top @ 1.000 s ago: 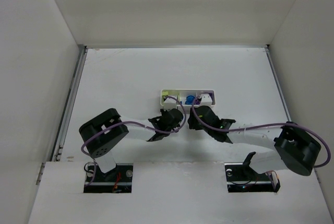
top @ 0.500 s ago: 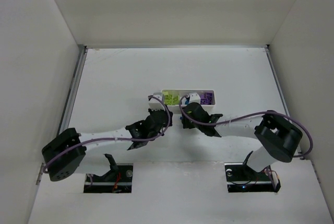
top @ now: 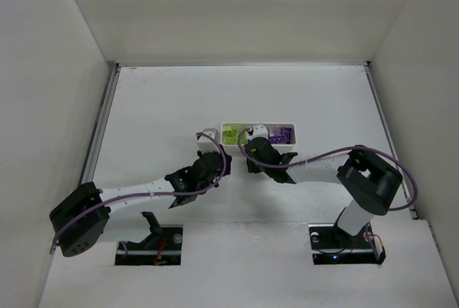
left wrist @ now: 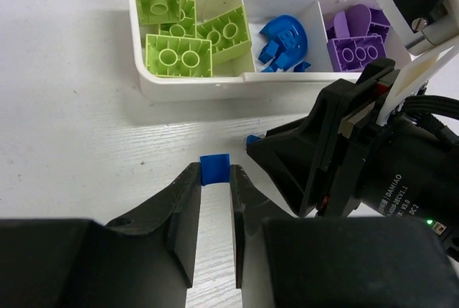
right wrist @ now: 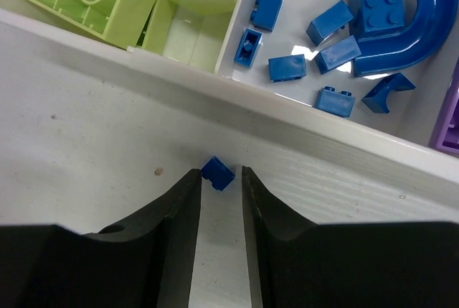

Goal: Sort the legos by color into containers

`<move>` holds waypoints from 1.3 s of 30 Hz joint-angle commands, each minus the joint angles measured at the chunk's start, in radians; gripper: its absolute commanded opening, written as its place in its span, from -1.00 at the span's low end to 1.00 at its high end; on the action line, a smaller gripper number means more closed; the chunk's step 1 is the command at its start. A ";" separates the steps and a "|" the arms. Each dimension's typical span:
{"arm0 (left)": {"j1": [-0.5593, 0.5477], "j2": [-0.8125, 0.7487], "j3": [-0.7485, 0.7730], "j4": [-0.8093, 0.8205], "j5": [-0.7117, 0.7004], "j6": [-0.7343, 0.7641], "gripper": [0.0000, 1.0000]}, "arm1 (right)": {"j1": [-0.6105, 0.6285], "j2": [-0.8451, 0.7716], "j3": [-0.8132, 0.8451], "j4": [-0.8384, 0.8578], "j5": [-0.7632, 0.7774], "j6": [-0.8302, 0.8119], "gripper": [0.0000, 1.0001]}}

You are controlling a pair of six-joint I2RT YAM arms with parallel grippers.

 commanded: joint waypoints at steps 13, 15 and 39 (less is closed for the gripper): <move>0.025 -0.035 0.037 0.011 0.036 -0.007 -0.72 | 0.006 -0.071 -0.031 0.018 0.018 0.001 -0.61; 0.024 -0.018 0.057 0.017 0.036 -0.003 -0.72 | 0.007 -0.117 -0.055 0.019 0.025 0.013 -0.60; 0.125 0.364 0.407 0.135 0.172 0.098 -0.28 | -0.048 -0.496 -0.123 -0.126 0.068 0.056 -0.59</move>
